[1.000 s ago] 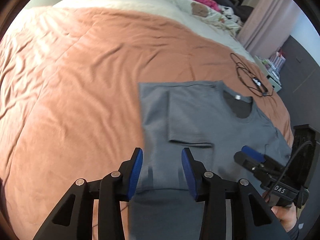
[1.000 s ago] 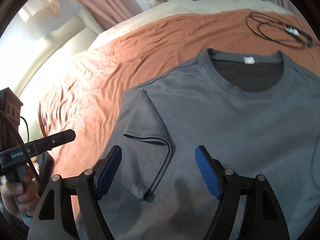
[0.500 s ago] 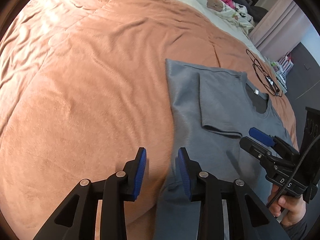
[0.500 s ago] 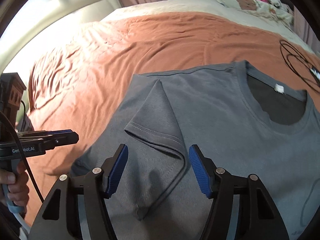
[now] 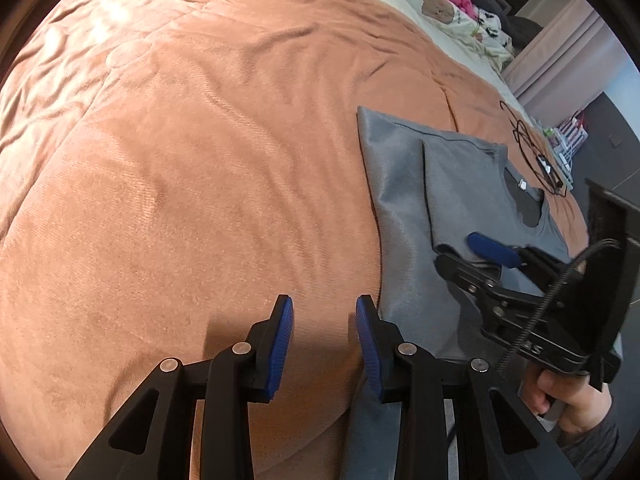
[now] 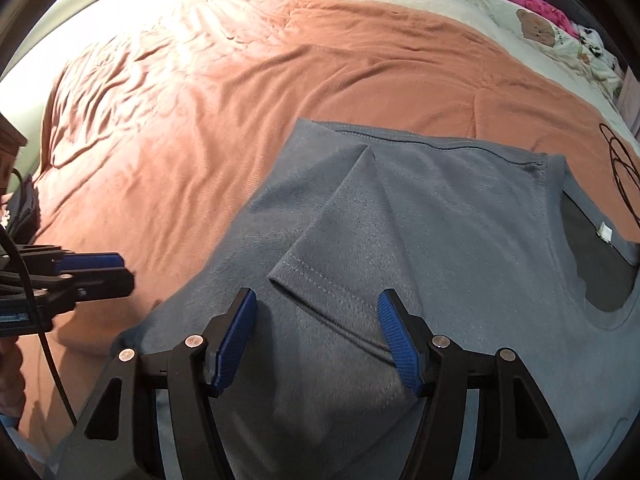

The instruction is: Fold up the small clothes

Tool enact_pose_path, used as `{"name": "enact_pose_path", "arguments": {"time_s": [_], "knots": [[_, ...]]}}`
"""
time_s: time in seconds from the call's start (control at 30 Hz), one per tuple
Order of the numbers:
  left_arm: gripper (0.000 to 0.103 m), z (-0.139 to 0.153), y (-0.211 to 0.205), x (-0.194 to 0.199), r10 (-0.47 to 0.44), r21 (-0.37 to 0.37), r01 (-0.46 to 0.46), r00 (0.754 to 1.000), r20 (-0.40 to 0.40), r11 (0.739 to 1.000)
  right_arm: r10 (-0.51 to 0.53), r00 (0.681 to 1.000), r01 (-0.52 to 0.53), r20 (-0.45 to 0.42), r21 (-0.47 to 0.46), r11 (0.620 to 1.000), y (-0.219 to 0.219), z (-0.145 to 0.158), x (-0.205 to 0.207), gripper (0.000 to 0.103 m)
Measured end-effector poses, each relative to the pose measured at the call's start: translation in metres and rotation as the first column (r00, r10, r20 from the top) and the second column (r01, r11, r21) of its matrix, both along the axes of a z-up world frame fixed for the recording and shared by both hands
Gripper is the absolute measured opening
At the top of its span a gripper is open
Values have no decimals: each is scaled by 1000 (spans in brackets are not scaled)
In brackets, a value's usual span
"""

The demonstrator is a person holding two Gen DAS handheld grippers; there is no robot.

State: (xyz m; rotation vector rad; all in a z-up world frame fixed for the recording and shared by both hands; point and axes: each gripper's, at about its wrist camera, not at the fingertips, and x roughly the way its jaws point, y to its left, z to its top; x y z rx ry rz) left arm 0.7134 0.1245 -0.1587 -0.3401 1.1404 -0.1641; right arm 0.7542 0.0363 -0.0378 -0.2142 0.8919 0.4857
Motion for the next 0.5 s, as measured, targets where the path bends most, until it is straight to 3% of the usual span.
{"name": "enact_pose_path", "arguments": {"time_s": [0.1, 0.17, 0.3, 0.5], "knots": [[35, -1, 1, 1, 1, 2, -1, 1000, -4, 1000, -24, 1000, 24, 6, -28, 999, 2, -3, 5, 29], [35, -1, 1, 1, 3, -1, -3, 1000, -5, 1000, -45, 999, 45, -17, -1, 999, -3, 0, 9, 4], [35, 5, -1, 1, -7, -19, 8, 1000, 11, 1000, -87, 995, 91, -45, 100, 991, -28, 13, 16, 3], [35, 14, -8, 3, -18, -11, 19, 1000, 22, 1000, -151, 986, 160, -65, 157, 975, -54, 18, 22, 3]]}}
